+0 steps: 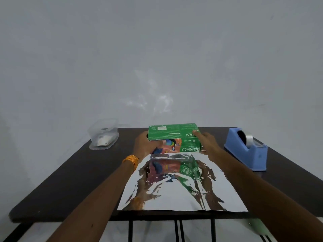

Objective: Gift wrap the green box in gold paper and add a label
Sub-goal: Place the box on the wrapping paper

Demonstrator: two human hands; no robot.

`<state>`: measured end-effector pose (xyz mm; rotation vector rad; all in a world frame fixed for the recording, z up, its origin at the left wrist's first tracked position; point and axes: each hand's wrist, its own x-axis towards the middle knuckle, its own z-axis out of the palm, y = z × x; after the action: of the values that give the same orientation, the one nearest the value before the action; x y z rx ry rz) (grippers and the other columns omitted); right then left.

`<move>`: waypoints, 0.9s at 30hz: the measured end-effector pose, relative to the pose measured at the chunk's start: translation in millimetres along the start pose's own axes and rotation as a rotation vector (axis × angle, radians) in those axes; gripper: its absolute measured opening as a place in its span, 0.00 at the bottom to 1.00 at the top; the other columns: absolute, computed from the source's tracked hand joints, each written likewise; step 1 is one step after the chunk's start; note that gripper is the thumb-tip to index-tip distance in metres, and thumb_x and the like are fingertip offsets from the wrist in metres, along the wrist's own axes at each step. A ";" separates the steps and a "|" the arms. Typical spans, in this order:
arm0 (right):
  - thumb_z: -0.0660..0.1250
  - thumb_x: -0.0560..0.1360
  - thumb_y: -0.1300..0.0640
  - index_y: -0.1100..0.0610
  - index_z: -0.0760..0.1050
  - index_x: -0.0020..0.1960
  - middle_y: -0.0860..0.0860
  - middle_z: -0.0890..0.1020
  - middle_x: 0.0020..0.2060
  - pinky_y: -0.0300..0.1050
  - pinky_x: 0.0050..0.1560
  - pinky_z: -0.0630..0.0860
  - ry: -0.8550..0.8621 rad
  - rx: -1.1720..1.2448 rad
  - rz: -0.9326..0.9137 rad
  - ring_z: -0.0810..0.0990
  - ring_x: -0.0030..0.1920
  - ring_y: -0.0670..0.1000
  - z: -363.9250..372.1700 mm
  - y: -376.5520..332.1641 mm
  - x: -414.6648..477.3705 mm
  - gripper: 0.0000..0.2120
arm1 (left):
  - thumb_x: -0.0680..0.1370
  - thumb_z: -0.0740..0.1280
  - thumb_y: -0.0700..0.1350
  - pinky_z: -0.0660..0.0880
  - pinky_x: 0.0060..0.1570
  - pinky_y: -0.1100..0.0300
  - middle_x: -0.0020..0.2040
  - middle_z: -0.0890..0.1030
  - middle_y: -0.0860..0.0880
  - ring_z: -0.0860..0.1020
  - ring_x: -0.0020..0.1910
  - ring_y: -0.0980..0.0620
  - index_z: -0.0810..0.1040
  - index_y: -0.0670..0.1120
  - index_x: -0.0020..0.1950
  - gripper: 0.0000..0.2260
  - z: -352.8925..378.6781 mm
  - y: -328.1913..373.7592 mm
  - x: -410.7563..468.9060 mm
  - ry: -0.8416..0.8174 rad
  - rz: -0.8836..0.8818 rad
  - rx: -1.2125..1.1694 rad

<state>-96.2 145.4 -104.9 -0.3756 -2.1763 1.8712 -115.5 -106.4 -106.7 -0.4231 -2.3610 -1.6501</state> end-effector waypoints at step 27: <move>0.60 0.80 0.44 0.61 0.78 0.39 0.60 0.81 0.38 0.51 0.45 0.76 0.123 -0.351 -0.073 0.80 0.39 0.59 -21.7 27.8 71.0 0.23 | 0.76 0.59 0.65 0.76 0.58 0.44 0.51 0.82 0.45 0.80 0.53 0.44 0.79 0.45 0.51 0.24 -15.5 -60.7 59.1 0.148 -0.281 -0.113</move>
<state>-154.2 194.3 -127.9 -0.4550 -2.3955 1.3873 -192.2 -134.5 -133.9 0.0156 -2.3085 -1.8691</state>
